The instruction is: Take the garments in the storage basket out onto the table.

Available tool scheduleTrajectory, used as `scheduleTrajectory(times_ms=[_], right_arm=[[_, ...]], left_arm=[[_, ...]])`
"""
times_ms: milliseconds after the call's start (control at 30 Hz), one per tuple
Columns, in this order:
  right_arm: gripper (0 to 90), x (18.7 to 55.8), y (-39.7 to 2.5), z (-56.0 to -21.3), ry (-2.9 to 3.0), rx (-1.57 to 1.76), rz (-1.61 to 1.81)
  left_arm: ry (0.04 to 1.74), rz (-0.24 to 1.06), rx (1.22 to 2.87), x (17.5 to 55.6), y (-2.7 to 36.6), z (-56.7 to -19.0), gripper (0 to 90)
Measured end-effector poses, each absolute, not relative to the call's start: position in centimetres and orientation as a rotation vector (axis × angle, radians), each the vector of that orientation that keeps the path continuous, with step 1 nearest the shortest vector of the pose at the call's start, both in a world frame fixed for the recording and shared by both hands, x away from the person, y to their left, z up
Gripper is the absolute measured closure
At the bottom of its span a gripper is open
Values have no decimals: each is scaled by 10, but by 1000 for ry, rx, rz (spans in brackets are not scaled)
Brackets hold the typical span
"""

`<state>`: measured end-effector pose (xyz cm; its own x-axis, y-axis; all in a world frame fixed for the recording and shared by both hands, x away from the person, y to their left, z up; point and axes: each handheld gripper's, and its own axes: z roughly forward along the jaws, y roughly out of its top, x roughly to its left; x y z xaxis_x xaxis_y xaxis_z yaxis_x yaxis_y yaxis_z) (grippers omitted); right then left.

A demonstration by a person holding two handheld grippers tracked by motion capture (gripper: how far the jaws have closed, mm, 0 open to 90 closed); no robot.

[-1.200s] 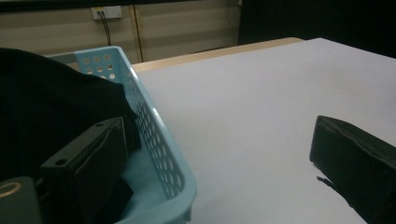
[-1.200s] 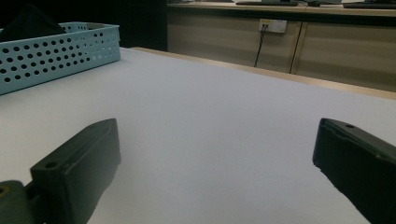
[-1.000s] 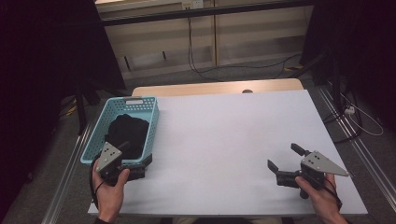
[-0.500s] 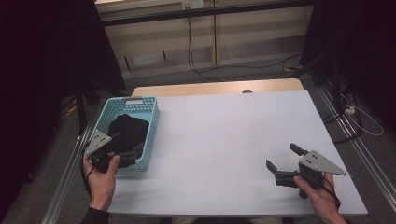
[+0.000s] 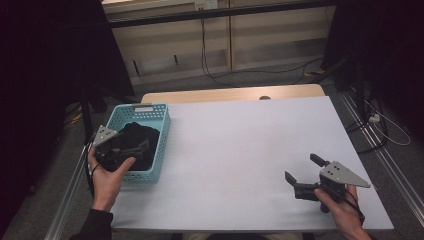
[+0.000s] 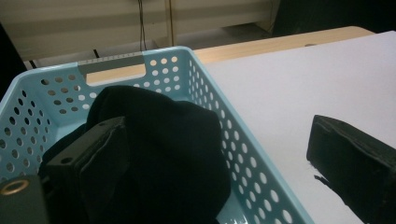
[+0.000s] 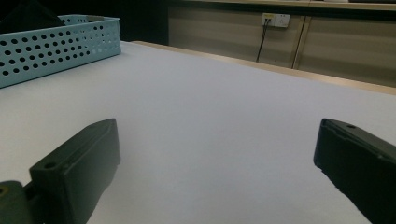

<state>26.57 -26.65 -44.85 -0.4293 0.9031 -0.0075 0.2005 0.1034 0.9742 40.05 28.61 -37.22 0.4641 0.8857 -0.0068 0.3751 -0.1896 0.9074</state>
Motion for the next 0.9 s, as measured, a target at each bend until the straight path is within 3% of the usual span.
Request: scheduleTrajectory(times_ms=[267,900], right_arm=[[1,266,-267,-449,1740,1091,1371],[1,266,-265,-449,1751,1083,1372]], left_arm=[[1088,727,1808,420,283,-369,60],[1235,560,1947,465,286,-387,100]])
